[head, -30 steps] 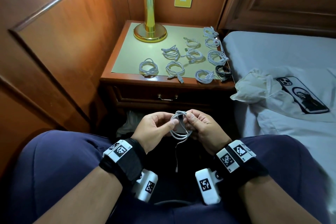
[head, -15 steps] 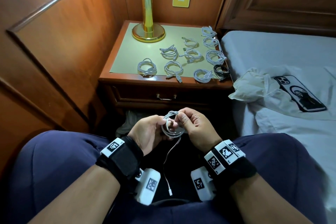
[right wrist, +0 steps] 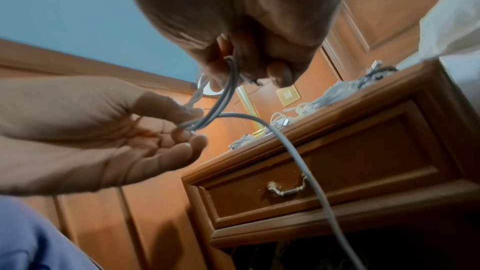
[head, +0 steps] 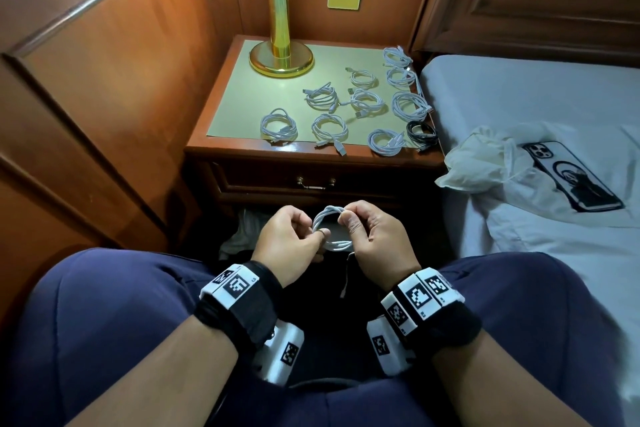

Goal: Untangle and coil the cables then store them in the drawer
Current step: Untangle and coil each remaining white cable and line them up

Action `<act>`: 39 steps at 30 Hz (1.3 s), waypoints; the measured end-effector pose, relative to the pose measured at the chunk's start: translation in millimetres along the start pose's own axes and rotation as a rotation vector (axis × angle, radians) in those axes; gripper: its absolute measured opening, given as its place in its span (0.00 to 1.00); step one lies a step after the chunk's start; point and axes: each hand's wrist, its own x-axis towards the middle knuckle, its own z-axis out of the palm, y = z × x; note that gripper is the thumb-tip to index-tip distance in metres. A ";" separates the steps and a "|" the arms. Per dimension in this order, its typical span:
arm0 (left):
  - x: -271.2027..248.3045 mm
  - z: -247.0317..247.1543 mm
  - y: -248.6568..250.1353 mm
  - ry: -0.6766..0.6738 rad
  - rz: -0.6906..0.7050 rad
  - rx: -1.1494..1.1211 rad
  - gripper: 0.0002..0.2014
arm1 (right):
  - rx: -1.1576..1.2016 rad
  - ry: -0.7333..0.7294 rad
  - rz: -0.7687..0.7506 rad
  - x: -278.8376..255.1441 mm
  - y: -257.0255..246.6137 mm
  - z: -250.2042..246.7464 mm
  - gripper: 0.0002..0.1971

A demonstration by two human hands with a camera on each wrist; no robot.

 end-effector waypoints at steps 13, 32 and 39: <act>0.5 -11.4 21.6 -0.193 -0.194 -0.502 0.10 | -0.152 0.078 -0.118 6.6 9.6 -4.8 0.07; 20.1 -54.1 19.6 -0.256 0.173 -0.022 0.08 | -0.113 0.340 -0.070 17.9 19.5 -69.7 0.07; 27.1 -55.7 21.0 -0.117 0.275 0.006 0.07 | -0.149 0.512 -0.029 21.1 30.0 -80.7 0.07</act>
